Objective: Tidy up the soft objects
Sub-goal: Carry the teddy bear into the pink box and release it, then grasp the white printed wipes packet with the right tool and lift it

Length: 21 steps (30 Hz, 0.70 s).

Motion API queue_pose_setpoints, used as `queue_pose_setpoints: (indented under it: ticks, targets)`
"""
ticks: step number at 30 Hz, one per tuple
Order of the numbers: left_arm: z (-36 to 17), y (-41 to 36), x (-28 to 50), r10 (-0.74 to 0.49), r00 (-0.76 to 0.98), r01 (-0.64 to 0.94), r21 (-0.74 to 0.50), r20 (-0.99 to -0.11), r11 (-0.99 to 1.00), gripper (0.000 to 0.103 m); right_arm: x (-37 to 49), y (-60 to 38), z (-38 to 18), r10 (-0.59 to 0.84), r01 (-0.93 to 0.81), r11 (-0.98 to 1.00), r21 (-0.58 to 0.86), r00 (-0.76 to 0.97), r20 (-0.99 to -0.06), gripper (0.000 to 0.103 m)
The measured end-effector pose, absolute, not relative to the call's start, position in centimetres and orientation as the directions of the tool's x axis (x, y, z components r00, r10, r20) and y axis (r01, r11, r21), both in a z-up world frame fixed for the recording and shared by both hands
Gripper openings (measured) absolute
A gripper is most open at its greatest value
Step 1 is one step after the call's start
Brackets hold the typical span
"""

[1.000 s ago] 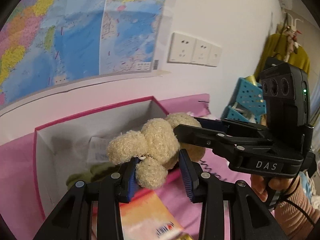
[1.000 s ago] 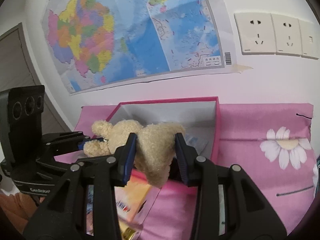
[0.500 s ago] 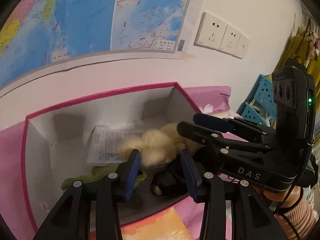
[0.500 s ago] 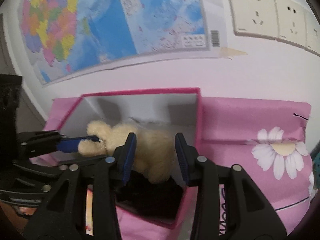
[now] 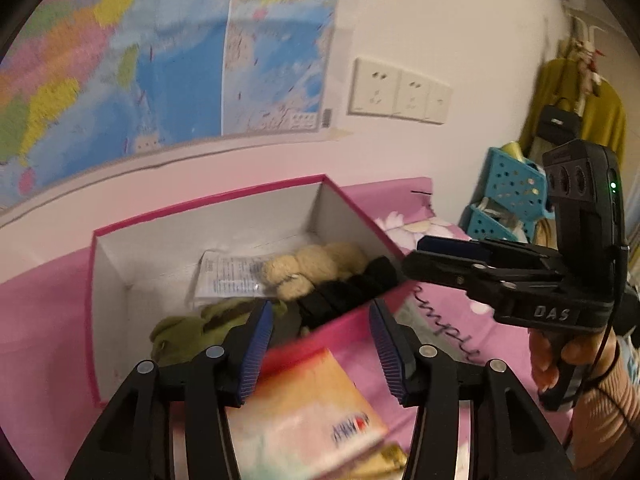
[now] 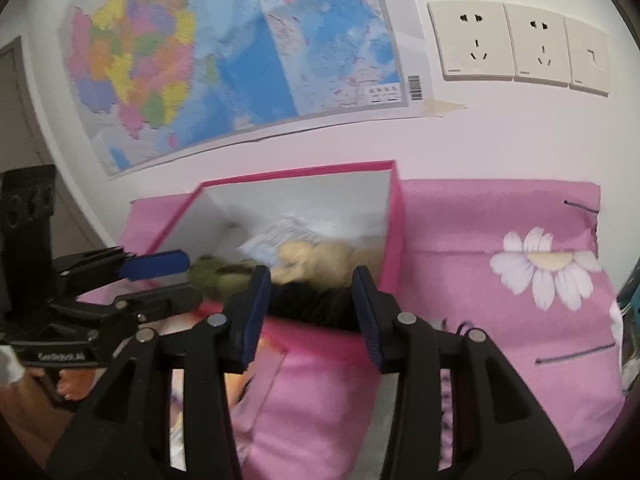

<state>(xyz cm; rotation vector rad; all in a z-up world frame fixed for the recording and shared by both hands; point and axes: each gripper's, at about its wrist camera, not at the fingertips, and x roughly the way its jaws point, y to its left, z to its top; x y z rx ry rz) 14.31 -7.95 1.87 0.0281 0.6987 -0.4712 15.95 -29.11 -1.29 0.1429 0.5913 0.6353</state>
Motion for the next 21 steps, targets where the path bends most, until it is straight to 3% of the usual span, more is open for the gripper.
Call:
queue_pose_setpoints:
  ticks: [7, 16, 21]
  targets:
    - [1.2, -6.8, 9.7, -0.466, 0.637, 0.484, -0.152, -0.614, 0.862, 0.053, 10.6, -29.3, -3.6, 0.668, -0.579, 0.736, 0.351, 0.534, -0.519, 0.049]
    - [-4.2, -6.2, 5.9, -0.482, 0.508, 0.483, -0.228, -0.714, 0.845, 0.054, 6.1, -30.7, -10.8, 0.673, -0.462, 0.735, 0.497, 0.406, -0.618, 0.058]
    - [-6.6, -6.1, 4.8, -0.499, 0.430, 0.480, -0.277, -0.753, 0.832, 0.054, 4.8, -31.2, -12.5, 0.702, -0.423, 0.711, 0.561, 0.379, -0.603, 0.058]
